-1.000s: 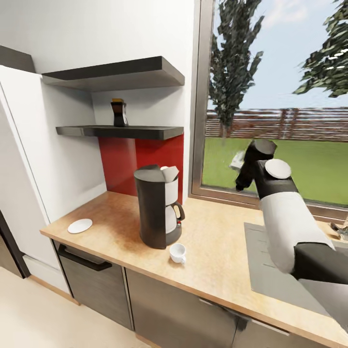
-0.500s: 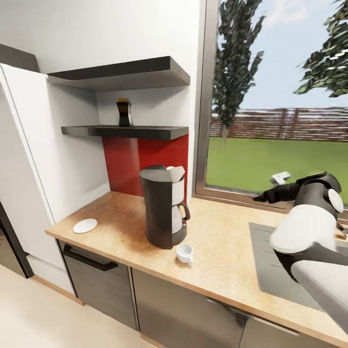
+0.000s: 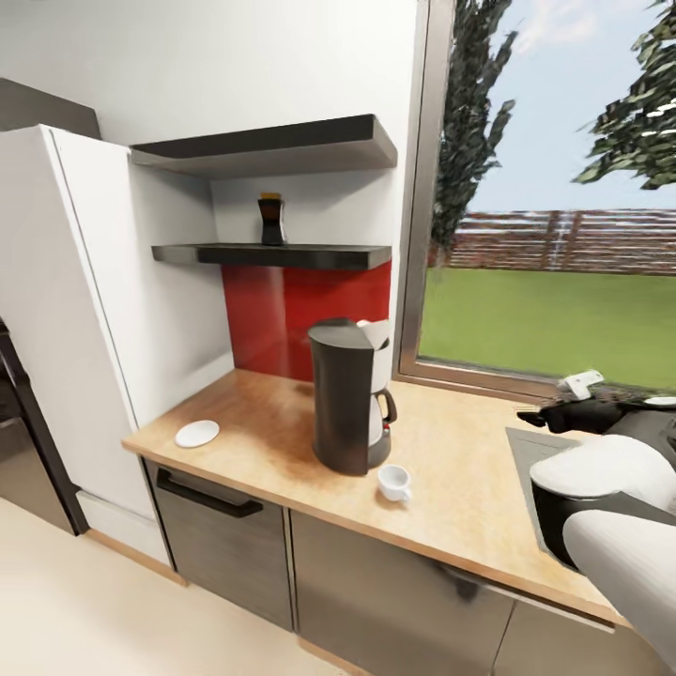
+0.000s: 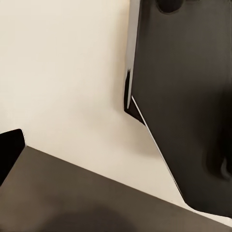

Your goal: Set up a coffee station on the kitchen countertop: keep the coffee maker on the countertop, move the bottle of coffee from the kitchen shelf to the counter next to the coffee maker, place a paper coffee filter on top of the coffee maker, put the saucer next to the coffee maker with the coffee cup on the saucer, and place the electric kettle next to the coffee maker.

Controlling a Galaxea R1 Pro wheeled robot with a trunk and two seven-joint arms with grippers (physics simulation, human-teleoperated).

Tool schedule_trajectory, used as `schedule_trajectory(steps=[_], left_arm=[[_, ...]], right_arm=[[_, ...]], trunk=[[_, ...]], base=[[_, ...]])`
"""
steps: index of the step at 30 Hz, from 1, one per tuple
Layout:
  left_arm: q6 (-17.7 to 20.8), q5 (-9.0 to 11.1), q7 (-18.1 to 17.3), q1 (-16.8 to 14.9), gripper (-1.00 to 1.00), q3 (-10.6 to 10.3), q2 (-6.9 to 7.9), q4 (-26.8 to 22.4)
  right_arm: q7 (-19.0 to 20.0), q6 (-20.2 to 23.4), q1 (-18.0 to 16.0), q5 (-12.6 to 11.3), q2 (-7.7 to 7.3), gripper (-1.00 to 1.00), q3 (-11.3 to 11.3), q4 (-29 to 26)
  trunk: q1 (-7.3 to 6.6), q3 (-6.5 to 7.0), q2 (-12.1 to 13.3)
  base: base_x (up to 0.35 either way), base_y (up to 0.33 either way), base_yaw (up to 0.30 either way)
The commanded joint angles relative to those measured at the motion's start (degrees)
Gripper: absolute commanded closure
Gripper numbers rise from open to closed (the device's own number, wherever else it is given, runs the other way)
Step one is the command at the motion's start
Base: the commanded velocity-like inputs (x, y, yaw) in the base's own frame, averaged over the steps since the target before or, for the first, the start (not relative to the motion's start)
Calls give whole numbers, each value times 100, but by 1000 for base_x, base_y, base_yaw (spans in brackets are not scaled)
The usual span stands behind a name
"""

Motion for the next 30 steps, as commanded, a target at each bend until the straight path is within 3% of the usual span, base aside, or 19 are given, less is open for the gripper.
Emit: schedule_trajectory(steps=[1, 10, 21, 30], left_arm=[[-6, 8, 1, -23, -100, 32, -2, -6], [-8, 9, 0, -137, -100, 32, -5, -13], [-2, 9, -1, -140, -100, 38, -4, -376], [0, 9, -7, -140, -100, 41, -8, -415]], right_arm=[[18, -37, 52, 10, 5, -100, -65, -88], [18, -560, 227, 1, -21, -100, -868, -611], [-6, -647, 229, 0, -39, -100, -1045, -923], [-8, -640, 229, 0, -34, -100, -1066, -1098]], trunk=[[0, -1, -5], [0, -1, -5], [0, -1, -5], [0, -1, -5]], base=[[-253, 193, 0], [-185, 140, 0], [-6, 18, 0], [0, 253, 0]])
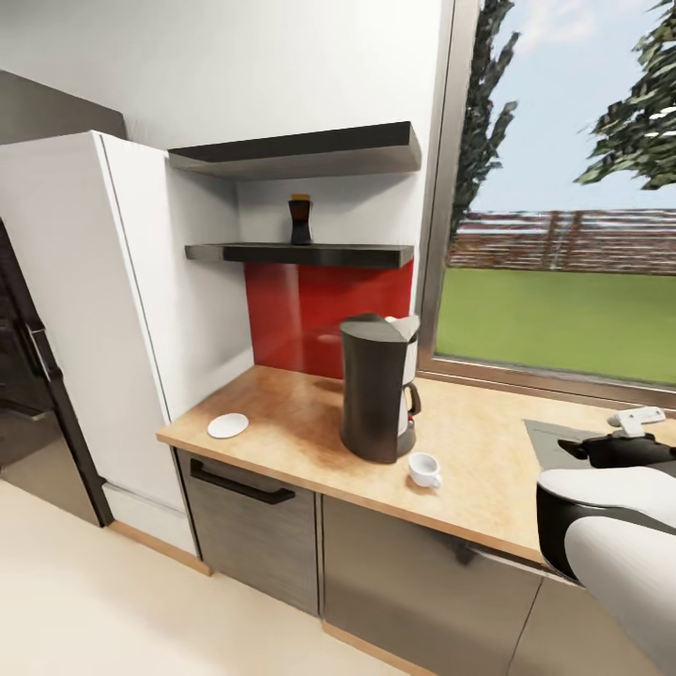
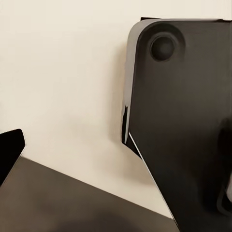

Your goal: Set up a coffee station on the kitchen countertop: keep the coffee maker on the countertop, move the bottle of coffee from the kitchen shelf to the counter next to the coffee maker, place a paper coffee filter on top of the coffee maker, put the saucer next to the coffee maker with the coffee cup on the saucer, and place the electric kettle next to the coffee maker.

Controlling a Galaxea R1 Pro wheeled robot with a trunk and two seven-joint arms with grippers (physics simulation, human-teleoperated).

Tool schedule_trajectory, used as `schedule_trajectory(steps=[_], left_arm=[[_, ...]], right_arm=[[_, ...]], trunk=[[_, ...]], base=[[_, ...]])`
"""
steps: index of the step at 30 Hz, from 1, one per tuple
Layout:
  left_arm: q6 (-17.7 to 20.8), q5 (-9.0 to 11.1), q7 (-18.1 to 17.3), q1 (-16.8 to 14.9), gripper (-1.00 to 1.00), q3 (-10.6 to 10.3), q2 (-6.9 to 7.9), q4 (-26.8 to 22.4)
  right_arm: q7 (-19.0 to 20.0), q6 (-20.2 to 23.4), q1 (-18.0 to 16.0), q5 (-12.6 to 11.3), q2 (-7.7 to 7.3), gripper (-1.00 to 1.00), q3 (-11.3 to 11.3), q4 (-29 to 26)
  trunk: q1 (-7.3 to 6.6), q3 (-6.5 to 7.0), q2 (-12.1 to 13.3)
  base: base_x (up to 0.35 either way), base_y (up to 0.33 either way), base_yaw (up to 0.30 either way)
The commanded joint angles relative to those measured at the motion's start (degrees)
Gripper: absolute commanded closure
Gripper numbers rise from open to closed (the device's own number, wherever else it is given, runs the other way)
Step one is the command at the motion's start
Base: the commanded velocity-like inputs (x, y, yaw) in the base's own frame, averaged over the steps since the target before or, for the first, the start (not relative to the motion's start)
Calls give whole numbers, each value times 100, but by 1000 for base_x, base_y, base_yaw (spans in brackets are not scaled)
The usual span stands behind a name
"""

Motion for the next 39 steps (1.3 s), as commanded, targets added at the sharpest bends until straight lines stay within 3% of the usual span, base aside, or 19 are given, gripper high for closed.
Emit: schedule_trajectory(steps=[1, 21, 29, 39], left_arm=[[-7, 8, -4, 4, -100, 33, -2, -5], [-11, 8, 5, 4, -100, 34, -2, 3], [-9, 8, 5, 12, -100, 34, -2, 7], [-7, 8, 5, 6, -100, 41, -1, 1]], right_arm=[[10, -35, -7, 25, 3, -100, -10, -19], [10, -35, -7, 15, 26, -100, -113, -187], [7, -35, -7, -525, 48, -100, -169, -190], [1, -43, -6, -599, 8, -100, -183, -206]], trunk=[[2, -1, -3], [2, 32, -3], [2, 37, -3], [2, 42, -3]], base=[[0, 298, 0], [0, 303, -239], [0, 303, -288], [0, 303, -288]])
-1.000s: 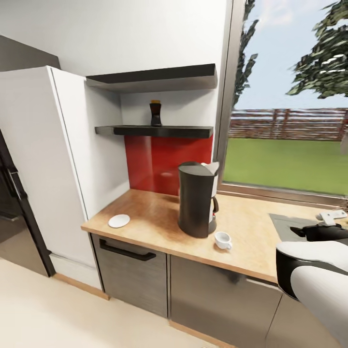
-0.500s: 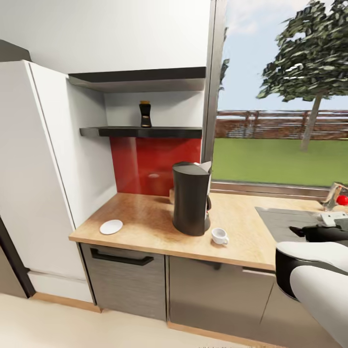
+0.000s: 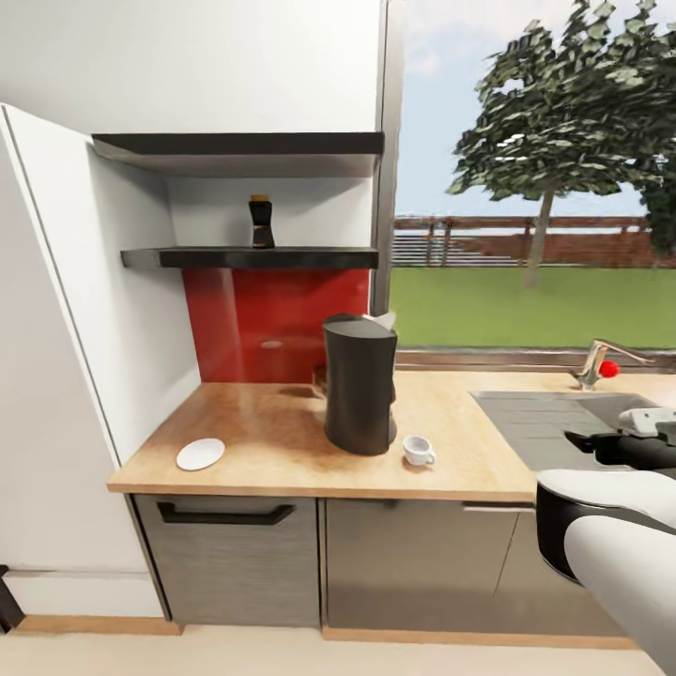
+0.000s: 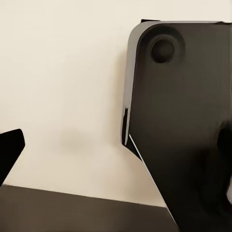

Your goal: Set up a coffee station on the kitchen countertop: keep the coffee maker on the countertop, move the bottle of coffee from the kitchen shelf to the counter next to the coffee maker, place a paper coffee filter on top of the coffee maker, put the saucer next to the coffee maker with the coffee cup on the saucer, and place the electric kettle next to the coffee maker.

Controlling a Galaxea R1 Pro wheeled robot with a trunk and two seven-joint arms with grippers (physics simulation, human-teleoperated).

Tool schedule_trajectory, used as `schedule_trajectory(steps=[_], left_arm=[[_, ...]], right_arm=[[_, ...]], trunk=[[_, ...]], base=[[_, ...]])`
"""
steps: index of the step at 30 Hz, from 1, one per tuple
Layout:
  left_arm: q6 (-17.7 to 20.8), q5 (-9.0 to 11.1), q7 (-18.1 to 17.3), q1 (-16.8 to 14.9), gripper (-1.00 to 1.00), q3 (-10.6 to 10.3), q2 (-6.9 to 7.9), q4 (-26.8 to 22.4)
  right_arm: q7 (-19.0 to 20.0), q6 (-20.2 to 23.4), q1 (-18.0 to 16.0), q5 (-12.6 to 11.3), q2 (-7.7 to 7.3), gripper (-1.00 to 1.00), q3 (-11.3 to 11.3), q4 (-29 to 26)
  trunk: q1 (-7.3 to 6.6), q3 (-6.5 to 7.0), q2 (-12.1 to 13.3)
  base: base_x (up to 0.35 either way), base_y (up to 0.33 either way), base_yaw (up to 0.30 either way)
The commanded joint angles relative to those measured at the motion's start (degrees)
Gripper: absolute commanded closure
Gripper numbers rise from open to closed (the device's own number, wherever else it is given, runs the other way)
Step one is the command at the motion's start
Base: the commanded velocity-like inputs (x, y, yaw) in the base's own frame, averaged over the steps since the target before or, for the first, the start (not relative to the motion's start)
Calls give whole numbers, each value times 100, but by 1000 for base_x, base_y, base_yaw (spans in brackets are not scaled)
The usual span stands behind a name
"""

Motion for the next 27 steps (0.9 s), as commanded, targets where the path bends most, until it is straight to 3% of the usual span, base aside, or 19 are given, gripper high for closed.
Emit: schedule_trajectory(steps=[1, 8, 27], left_arm=[[-7, 8, -3, 6, -100, 33, -3, -10], [-7, 8, -3, 9, -100, 27, -4, -8], [-7, 8, -3, 6, -100, 36, 7, -5]], right_arm=[[10, -36, -5, 27, 3, -100, -10, -4], [11, -31, -1, 27, 1, -100, -12, -11], [10, -27, -1, 18, 9, -100, -3, -283]], trunk=[[3, 1, -4], [3, 11, -4], [3, -112, -4]], base=[[0, 303, -288], [0, 303, -231], [-31, 303, -9]])
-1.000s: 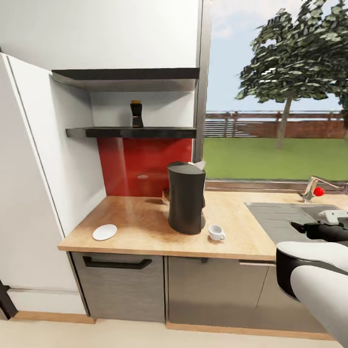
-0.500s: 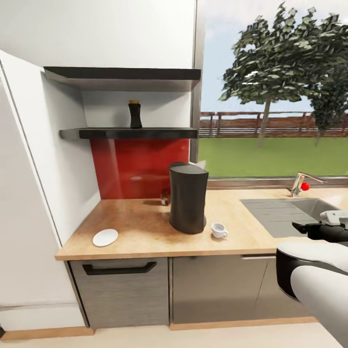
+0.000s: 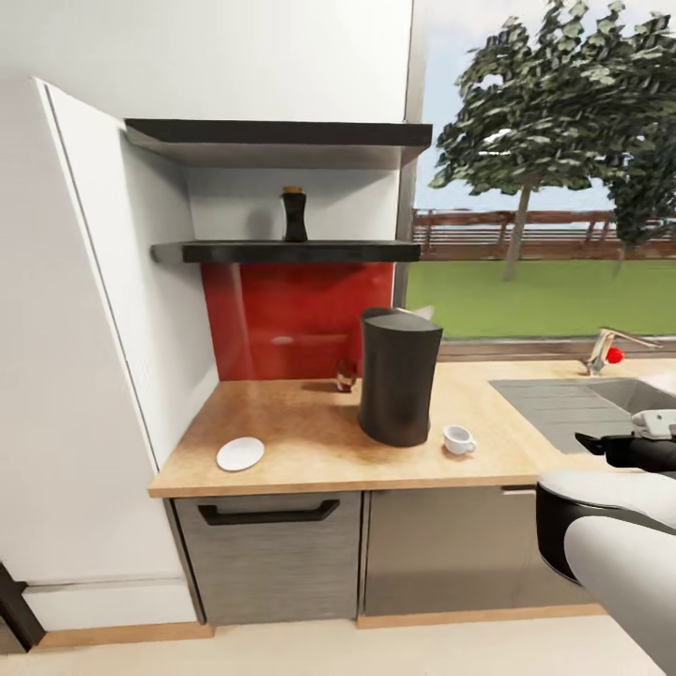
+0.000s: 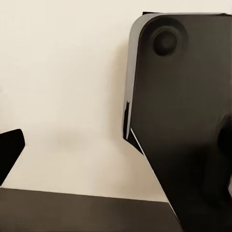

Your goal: Set up a coffee station on the kitchen countertop: keep the coffee maker on the countertop, move the bottle of coffee from the kitchen shelf to the counter next to the coffee maker, place a paper coffee filter on top of the coffee maker, put the saucer next to the coffee maker with the coffee cup on the saucer, and place the electric kettle next to the coffee maker.

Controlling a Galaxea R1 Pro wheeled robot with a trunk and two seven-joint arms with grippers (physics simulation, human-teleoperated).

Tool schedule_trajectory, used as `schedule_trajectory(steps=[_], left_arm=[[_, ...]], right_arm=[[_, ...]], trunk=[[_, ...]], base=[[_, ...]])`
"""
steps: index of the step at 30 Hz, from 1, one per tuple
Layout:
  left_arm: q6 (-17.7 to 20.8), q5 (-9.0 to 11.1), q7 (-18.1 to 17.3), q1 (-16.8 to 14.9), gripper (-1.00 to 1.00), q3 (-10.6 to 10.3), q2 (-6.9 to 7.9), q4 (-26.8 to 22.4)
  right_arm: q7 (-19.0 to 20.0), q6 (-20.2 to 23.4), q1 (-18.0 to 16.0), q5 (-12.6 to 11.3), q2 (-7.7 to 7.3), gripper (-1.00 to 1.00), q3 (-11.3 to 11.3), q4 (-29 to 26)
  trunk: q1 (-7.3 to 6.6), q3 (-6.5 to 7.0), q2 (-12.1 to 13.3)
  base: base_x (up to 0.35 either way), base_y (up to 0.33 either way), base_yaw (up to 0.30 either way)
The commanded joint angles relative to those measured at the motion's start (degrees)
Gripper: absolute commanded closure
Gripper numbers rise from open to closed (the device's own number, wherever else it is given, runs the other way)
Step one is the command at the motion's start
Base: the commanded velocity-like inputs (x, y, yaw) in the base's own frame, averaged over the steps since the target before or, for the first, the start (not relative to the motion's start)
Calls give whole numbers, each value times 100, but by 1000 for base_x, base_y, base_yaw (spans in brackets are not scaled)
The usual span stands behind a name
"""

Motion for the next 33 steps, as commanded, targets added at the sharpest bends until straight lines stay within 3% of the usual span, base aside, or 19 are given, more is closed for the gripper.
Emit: schedule_trajectory(steps=[1, 20, 29, 30, 33], left_arm=[[-7, 8, -4, 3, -100, 34, -3, -9], [2, 8, 0, 1, -100, 34, -4, -14], [2, -1, -4, 1, -100, 27, -13, -14], [2, -5, -4, 1, -100, 26, -13, -14], [-5, -15, -4, 1, -100, 19, -12, -14]], right_arm=[[9, -35, -8, 26, 3, -100, -8, -8], [8, -39, -8, 26, -5, -100, -17, -138], [8, -40, -8, 19, -3, -100, 45, -135], [5, -38, -8, 18, 3, -100, 222, -121], [-359, 36, -8, 17, 17, -100, 1468, 3]], trunk=[[2, -11, -5], [2, -185, -5], [2, -234, -5], [2, -234, -5], [2, -234, -5]], base=[[-11, 304, 0], [45, 294, 0], [40, 75, 0], [1, 2, 0], [0, 0, 0]])
